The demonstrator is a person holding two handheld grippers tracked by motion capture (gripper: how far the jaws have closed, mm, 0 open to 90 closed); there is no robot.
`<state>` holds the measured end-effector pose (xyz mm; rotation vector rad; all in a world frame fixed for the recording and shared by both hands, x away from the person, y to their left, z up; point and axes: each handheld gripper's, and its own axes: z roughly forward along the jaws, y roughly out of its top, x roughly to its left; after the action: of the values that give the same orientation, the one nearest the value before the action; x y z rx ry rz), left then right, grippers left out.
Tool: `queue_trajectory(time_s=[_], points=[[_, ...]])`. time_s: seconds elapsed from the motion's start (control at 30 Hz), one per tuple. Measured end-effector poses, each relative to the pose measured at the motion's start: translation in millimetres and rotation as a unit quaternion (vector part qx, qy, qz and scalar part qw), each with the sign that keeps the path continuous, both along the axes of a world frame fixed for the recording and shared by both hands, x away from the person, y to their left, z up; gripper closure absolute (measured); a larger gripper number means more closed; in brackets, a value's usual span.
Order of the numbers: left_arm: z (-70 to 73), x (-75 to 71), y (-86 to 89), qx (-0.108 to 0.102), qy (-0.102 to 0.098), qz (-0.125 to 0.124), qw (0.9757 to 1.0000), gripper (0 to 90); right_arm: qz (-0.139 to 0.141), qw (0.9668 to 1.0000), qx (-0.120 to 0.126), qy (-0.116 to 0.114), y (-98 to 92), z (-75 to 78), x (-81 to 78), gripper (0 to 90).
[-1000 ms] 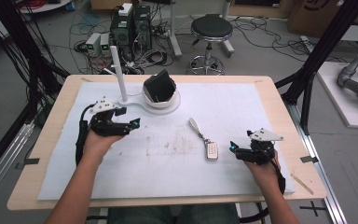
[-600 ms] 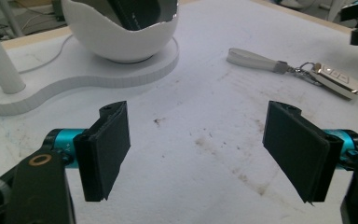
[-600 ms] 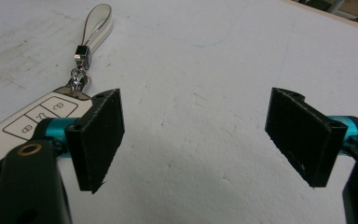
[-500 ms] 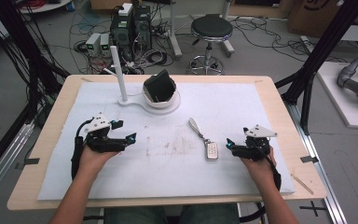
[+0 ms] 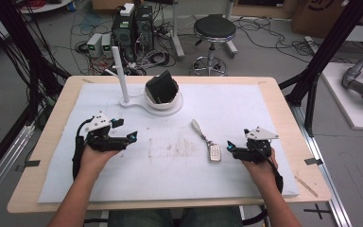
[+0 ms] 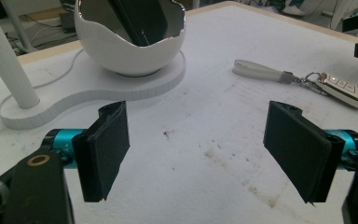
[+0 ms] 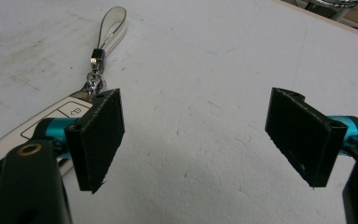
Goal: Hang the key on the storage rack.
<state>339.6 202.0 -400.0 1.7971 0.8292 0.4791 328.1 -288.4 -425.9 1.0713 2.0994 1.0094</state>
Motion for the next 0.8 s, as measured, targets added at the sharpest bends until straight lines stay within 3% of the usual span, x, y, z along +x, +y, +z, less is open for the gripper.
queue_trajectory(time_s=[0.37,0.8], points=[[-2.5,1.9,6.2,-0.01,0.003,0.004,0.9999,22.3,-0.002,1.0,-0.001,0.002,-1.7,-1.1,2.6,19.9],[-0.9,-1.9,3.2,-0.005,0.0,0.004,1.0,22.3,0.003,1.0,0.0,0.0,1.6,0.9,2.5,19.9]])
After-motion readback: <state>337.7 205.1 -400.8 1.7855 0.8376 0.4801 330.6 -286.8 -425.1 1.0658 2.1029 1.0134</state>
